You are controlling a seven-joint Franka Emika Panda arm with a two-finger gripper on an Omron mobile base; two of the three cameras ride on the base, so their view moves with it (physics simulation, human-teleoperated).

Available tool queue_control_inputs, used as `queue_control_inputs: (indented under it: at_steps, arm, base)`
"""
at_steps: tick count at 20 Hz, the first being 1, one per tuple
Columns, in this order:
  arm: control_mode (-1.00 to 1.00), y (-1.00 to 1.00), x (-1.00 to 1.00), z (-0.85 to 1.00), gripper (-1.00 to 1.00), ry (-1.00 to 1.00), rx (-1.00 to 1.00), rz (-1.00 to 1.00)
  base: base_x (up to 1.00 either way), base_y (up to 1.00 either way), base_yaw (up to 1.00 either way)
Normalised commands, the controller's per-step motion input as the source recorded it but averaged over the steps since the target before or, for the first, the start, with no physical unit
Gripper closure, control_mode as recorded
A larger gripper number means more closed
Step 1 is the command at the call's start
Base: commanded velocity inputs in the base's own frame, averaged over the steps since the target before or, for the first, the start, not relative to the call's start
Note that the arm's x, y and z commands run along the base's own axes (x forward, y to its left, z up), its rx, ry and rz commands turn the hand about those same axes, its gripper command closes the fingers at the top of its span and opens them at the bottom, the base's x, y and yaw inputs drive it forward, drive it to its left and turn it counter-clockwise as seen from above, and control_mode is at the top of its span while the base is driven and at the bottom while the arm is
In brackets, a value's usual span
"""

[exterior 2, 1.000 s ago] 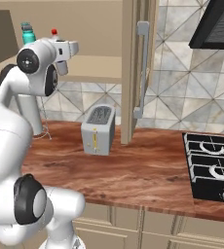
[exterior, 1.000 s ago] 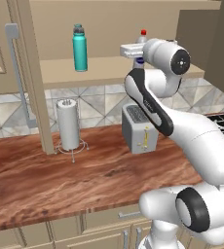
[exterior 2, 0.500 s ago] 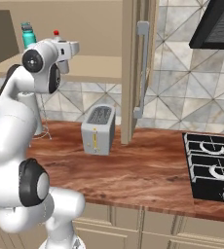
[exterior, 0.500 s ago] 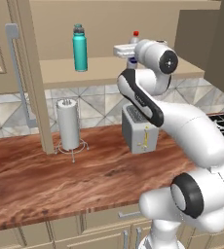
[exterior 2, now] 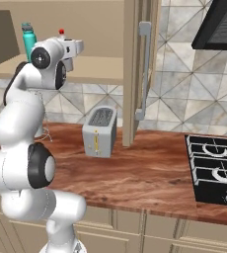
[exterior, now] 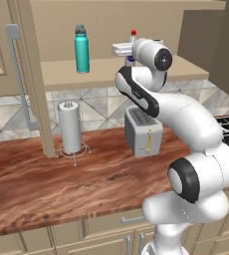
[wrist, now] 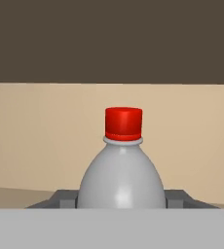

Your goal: Sort all alcoholic drinks to one cabinet, and non-alcoholic drinks to the other.

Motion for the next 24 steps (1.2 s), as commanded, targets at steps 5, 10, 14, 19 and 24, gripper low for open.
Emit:
queue_control_inputs:
  at_steps: [5, 10, 14, 19, 24]
  arm:
    - [-1.0, 0.0, 0.42, -0.02, 1.0, 0.0, 0.0, 0.0]
    - [-1.0, 0.0, 0.36, -0.13, 1.0, 0.02, 0.0, 0.0]
    - [-1.0, 0.0, 0.27, -0.18, 1.0, 0.04, 0.0, 0.0]
    - [-1.0, 0.0, 0.19, -0.28, 1.0, 0.06, 0.0, 0.0]
    - [-1.0, 0.0, 0.17, -0.4, -1.0, 0.09, 0.0, 0.0]
  base:
    - [0.0, 0.0, 0.0]
    - [0.0, 0.0, 0.0]
    - [0.0, 0.0, 0.0]
    - [0.0, 0.0, 0.0]
    - [0.0, 0.0, 0.0]
